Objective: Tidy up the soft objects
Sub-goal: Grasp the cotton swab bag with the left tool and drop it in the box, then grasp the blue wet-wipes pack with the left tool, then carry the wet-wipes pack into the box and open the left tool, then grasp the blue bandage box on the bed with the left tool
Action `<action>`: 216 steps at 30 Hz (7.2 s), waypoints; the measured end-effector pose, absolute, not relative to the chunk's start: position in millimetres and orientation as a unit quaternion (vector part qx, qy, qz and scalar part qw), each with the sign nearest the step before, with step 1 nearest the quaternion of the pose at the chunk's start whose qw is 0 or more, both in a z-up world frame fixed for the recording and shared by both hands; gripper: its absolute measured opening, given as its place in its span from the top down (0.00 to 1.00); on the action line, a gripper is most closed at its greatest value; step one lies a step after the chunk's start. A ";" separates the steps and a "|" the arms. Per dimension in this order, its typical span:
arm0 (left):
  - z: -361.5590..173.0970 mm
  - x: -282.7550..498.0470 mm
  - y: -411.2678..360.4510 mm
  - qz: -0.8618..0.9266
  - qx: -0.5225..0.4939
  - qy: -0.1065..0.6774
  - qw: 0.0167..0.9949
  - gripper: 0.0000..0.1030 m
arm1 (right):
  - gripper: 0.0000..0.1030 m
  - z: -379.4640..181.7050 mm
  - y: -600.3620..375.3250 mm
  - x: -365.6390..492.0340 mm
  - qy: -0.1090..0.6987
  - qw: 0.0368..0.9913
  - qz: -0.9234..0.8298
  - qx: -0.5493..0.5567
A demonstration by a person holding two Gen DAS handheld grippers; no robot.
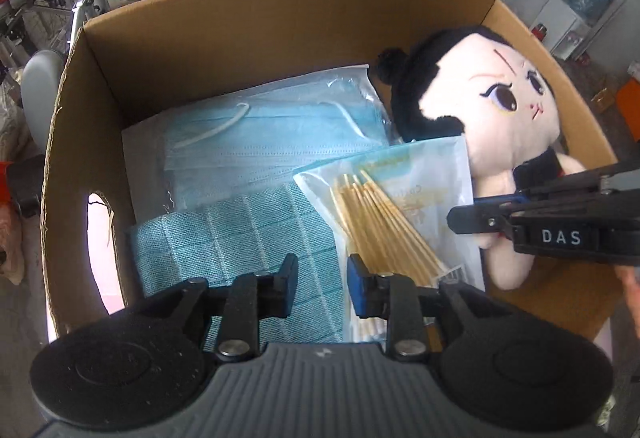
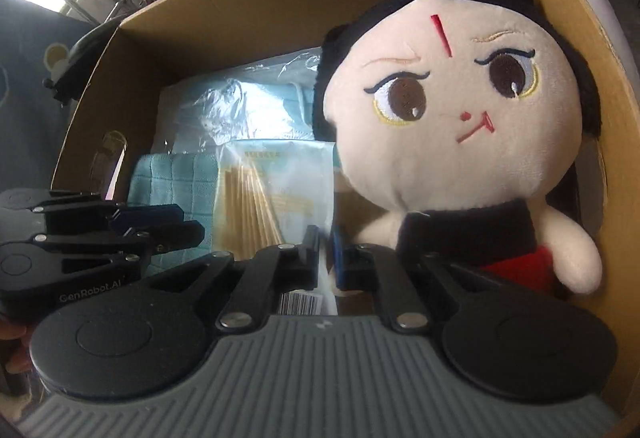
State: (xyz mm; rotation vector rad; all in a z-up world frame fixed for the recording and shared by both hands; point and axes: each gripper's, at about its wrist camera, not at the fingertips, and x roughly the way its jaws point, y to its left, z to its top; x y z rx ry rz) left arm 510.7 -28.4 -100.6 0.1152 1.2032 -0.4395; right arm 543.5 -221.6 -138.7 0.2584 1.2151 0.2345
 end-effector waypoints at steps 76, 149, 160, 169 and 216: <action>34.0 332.0 21.6 -0.184 0.009 0.490 0.852 0.42 | 0.90 20.3 -273.3 302.0 0.376 0.893 0.213 0.125; -79.0 503.5 -25.8 -0.092 0.238 0.502 0.826 0.96 | 0.87 -108.8 -147.0 574.4 0.505 0.831 0.211 0.101; -101.8 531.1 -10.9 -0.043 0.236 0.555 0.796 0.97 | 1.00 -137.8 -136.4 587.4 0.543 0.804 0.202 0.133; -37.5 470.0 -7.5 -0.060 0.194 0.471 0.858 0.70 | 0.91 -43.2 -198.9 503.4 0.433 0.849 0.250 0.169; -135.7 136.0 -28.7 -0.310 -0.003 0.562 0.767 0.60 | 0.81 -137.0 -277.0 70.2 0.479 0.818 0.102 0.302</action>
